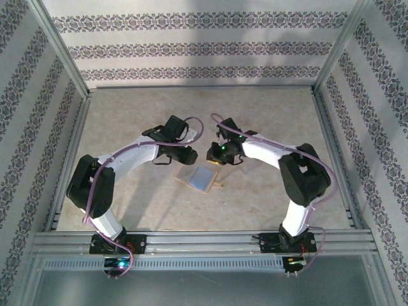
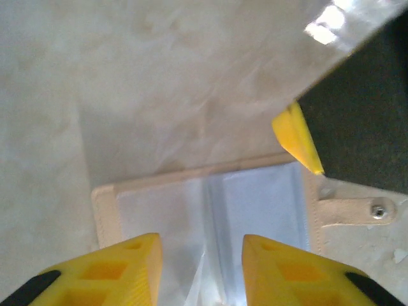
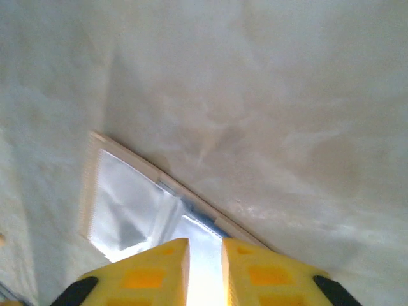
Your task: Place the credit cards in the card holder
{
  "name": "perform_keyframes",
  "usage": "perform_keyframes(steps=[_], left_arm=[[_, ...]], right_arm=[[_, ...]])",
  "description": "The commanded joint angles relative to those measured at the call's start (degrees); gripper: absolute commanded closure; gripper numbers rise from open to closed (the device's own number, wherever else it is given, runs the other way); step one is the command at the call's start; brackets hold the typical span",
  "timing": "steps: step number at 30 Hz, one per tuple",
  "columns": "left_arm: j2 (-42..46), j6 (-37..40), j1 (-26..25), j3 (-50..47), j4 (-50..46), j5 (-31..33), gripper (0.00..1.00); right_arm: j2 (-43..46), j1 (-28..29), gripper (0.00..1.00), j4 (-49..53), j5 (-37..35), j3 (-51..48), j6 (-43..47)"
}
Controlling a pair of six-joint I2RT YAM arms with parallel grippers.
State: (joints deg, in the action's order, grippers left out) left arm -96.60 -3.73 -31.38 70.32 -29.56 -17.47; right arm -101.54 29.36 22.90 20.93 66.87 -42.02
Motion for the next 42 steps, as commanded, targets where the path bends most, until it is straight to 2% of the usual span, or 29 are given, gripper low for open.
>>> perform_keyframes(steps=[1, 3, 6, 8, 9, 11, 16, 27, 37, 42], left_arm=[[-0.85, 4.04, -2.76, 6.05, -4.24, 3.31, 0.56], [-2.41, 3.88, -3.71, 8.92, -4.15, 3.19, 0.49], [-5.28, 3.49, -4.69, 13.50, -3.12, 2.45, 0.37], [-7.72, 3.58, -5.48, 16.79, -2.65, 2.79, 0.27], [-8.83, 3.53, -5.75, 18.27, -2.61, 2.73, 0.25], [-11.01, 2.58, -6.15, 20.99, -2.39, 2.55, 0.19], [-14.52, 0.65, -6.68, 24.73, -1.57, 1.64, 0.00], [-19.58, -1.29, -8.24, 28.32, -1.34, -0.18, 0.00], [-23.65, -3.31, -8.42, 31.57, -2.07, -1.05, 0.01], [-25.88, -3.39, -8.61, 33.71, -2.50, -0.91, 0.00]], right_arm=[[5.40, -3.52, 0.68, 10.09, -5.11, 5.52, 8.06], [7.32, -6.03, 0.61, 15.07, -7.46, 8.01, 12.09], [10.33, -10.42, 0.43, 20.08, -10.54, 10.56, 17.79], [11.64, -14.28, 0.30, 21.84, -10.34, 11.34, 20.60], [11.87, -16.08, 0.26, 22.37, -9.47, 11.51, 21.46], [11.76, -20.30, 0.21, 23.37, -6.52, 11.87, 23.04], [9.78, -27.71, 0.17, 24.60, -1.81, 11.53, 26.60], [2.32, -31.21, 0.16, 22.16, 8.25, 12.18, 31.46], [-1.96, -31.99, 0.14, 21.84, 4.83, 13.99, 32.17], [-2.70, -33.05, 0.15, 21.58, 6.28, 13.56, 31.92]])
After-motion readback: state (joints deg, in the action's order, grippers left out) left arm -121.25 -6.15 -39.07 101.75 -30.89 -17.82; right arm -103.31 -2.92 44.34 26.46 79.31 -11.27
